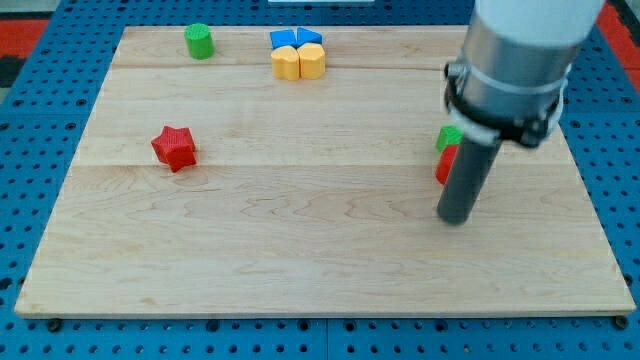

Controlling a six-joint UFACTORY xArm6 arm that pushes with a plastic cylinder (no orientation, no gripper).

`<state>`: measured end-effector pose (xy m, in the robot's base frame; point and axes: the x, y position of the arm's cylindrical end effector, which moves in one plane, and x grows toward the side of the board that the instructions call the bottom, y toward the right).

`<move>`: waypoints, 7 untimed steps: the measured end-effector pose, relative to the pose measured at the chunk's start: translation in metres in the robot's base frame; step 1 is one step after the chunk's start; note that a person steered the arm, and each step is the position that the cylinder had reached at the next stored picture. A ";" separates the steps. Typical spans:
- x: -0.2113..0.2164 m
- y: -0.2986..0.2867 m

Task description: Move the red star closer to the green star

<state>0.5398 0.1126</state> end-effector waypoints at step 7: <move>-0.148 -0.292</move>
<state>0.3918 -0.1789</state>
